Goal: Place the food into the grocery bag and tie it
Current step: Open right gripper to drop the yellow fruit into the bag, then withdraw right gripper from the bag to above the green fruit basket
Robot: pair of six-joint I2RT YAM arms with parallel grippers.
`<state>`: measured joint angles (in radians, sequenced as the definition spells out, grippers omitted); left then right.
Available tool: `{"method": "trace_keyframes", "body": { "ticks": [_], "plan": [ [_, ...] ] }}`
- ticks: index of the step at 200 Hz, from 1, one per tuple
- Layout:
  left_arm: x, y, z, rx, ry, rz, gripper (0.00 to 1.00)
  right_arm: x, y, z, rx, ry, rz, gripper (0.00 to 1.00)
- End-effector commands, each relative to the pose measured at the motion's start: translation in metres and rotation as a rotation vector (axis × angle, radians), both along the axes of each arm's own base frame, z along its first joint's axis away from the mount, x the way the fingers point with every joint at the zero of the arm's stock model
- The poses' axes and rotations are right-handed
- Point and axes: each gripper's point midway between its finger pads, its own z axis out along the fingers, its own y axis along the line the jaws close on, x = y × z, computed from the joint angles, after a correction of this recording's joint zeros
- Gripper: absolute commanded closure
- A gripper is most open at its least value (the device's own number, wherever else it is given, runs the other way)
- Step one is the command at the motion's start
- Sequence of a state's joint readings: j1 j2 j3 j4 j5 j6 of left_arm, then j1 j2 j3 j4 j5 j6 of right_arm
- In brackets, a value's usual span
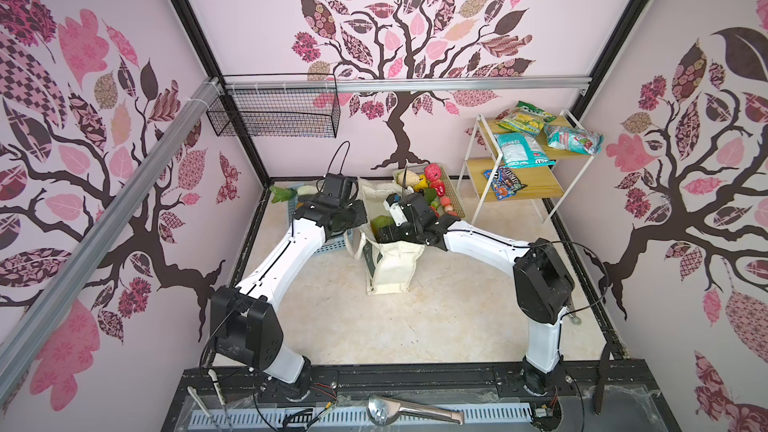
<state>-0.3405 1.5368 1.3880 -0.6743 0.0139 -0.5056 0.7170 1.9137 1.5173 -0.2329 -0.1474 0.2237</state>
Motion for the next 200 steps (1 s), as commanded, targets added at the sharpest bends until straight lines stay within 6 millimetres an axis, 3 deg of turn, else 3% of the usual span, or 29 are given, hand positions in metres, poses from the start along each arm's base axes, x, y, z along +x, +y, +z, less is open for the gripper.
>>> {"method": "trace_keyframes", "body": {
  "ticks": [1,62,125,156,200],
  "plan": [
    [0.007,0.001,0.006,-0.011,-0.023,0.011,1.0,0.002,-0.011,0.064,0.032,-0.115,-0.023,0.11],
    [0.006,0.009,0.0,-0.007,-0.011,0.032,1.0,0.005,-0.026,0.116,0.091,-0.193,-0.044,0.1],
    [0.005,0.01,-0.006,-0.009,0.002,0.031,1.0,0.005,-0.057,0.145,0.135,-0.224,-0.102,0.11],
    [0.002,0.012,-0.01,-0.005,0.007,0.04,1.0,0.007,-0.087,0.153,0.143,-0.237,-0.16,0.11],
    [-0.001,0.017,-0.01,0.006,0.008,0.053,1.0,0.018,-0.159,0.146,0.118,-0.251,-0.333,0.11]
  ]
}}
